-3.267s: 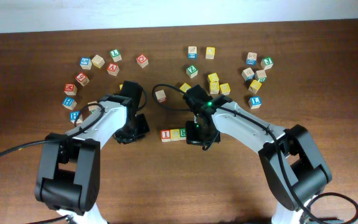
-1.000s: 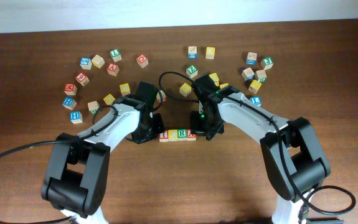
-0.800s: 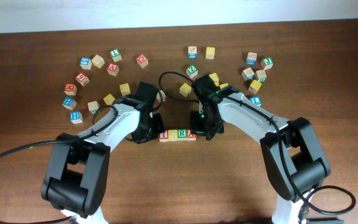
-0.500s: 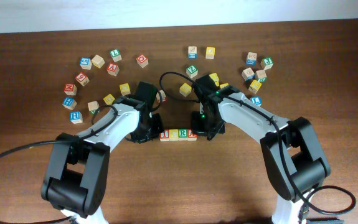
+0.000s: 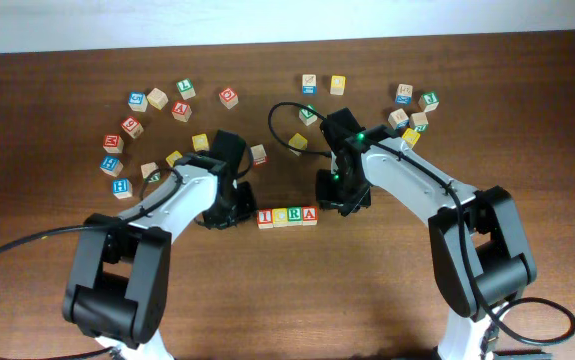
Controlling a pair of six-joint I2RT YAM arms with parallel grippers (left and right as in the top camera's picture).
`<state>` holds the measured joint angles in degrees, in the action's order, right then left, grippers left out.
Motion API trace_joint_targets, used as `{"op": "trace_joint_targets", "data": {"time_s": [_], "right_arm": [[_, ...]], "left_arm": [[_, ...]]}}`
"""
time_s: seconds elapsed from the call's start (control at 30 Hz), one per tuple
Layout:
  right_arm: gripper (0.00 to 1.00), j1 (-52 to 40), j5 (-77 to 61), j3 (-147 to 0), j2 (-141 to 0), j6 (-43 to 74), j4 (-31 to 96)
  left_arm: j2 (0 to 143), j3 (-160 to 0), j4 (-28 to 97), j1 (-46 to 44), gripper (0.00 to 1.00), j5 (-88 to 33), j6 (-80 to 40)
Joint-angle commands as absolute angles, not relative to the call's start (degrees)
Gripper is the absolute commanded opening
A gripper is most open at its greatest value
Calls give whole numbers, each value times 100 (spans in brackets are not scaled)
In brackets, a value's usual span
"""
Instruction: Spell out ICRA
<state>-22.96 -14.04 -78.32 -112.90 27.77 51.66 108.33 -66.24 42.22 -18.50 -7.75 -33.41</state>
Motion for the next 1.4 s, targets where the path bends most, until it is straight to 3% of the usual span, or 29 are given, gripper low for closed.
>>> {"op": "trace_joint_targets", "data": {"time_s": [0.0,0.07,0.23,0.3,0.33,0.37,0.4,0.43,0.67,0.8,0.97,1.13,1.37], "right_arm": [[20,-2274,-1431,-7937,-11373,2722,5216],[16,-2272,-1256,-8001,-11371,2724,5336],[30,-2150,-427,-9126,-11098,2722,6726],[38,-2012,-309,-9494,-10892,2720,7155],[44,-1885,-268,-9701,-10689,2716,7422],[51,-1752,-270,-9795,-10425,2622,7590],[62,-1671,-270,-9806,-10241,2563,7673],[98,-1538,-270,-9806,-9915,2519,7832],[98,-1321,-78,-9583,-7756,2381,8678],[98,-1321,-78,-8667,-6512,2381,8324],[98,-1319,-78,-7334,-5081,2403,7494],[98,-1319,-78,-7216,-4958,2401,7347],[98,-1319,-82,-7216,-5286,2401,7481]], "left_arm": [[10916,-6751,4261,-1669,22,-615,-3122],[10910,-7061,4661,-1520,22,-333,-3116],[10862,-8713,6464,-1100,21,346,-2770],[10803,-9087,6823,-1044,25,342,-2600],[10718,-9279,7008,-1015,32,338,-2504],[10523,-9380,7155,-991,72,285,-2386],[10379,-9389,7218,-989,99,281,-2351],[10204,-9389,7301,-989,99,283,-2292],[8202,-9380,8025,-996,99,242,-2383],[7181,-8934,8300,-996,99,366,-2694],[5039,-6991,7159,-996,99,934,-3109],[3426,-5739,6418,-996,99,1037,-3299],[3363,-5736,6434,-996,99,1035,-3297]]}}
